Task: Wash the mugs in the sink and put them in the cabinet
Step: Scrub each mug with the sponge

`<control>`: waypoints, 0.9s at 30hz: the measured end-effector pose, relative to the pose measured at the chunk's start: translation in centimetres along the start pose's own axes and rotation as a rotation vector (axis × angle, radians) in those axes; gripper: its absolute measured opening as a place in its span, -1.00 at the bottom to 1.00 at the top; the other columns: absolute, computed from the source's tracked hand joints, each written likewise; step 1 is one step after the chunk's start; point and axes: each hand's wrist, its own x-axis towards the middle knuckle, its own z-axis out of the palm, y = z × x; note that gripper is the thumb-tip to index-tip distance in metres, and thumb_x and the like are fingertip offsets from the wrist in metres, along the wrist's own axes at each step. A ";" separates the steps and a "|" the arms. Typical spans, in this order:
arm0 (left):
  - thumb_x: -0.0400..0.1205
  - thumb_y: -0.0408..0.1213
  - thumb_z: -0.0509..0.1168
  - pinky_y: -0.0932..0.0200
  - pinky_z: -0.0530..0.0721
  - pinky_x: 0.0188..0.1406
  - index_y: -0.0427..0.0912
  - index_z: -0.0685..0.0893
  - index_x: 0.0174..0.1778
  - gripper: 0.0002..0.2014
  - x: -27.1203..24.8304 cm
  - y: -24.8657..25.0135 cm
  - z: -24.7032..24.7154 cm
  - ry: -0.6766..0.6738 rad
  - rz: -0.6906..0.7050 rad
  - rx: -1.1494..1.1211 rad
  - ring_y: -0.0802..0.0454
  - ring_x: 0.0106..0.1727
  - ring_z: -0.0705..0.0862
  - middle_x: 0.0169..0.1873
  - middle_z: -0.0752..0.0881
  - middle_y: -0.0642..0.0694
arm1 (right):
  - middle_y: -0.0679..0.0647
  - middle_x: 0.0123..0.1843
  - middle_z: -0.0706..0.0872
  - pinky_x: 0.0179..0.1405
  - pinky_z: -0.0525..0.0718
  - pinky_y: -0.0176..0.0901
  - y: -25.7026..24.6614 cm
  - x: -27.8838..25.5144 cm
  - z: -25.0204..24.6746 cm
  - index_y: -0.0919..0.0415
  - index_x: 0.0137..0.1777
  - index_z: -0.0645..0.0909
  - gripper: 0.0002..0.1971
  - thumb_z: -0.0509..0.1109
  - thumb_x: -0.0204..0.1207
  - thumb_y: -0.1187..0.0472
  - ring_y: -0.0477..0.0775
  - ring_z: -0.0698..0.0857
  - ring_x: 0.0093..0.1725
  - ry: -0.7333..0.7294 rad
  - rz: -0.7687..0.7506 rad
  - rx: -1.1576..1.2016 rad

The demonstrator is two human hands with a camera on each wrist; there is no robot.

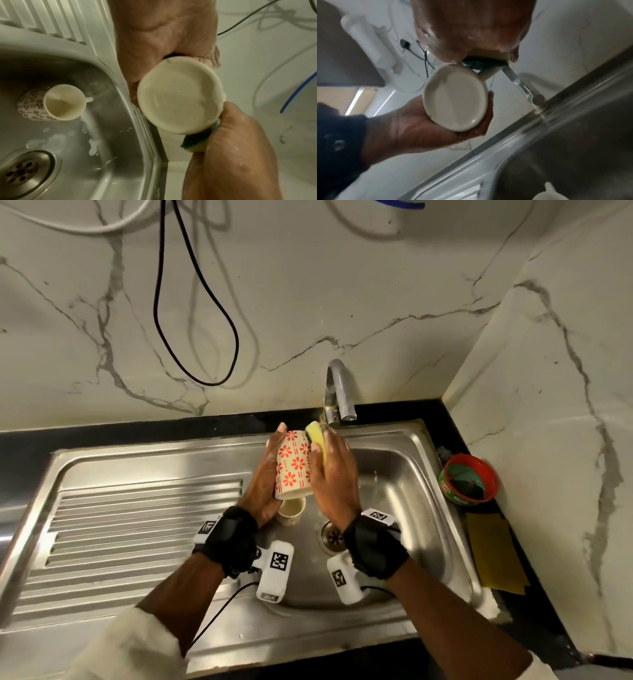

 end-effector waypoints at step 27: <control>0.68 0.32 0.04 -0.09 0.70 0.15 -0.17 0.58 0.42 -0.33 -0.2 -0.9 -0.2 0.132 -0.022 0.087 -0.17 0.14 0.74 0.18 0.75 -0.28 | 0.15 -0.09 0.84 -0.10 0.80 0.01 -1.2 0.7 -0.5 0.23 0.01 0.74 -0.68 0.40 0.59 -0.04 0.12 0.83 -0.10 0.065 0.629 0.581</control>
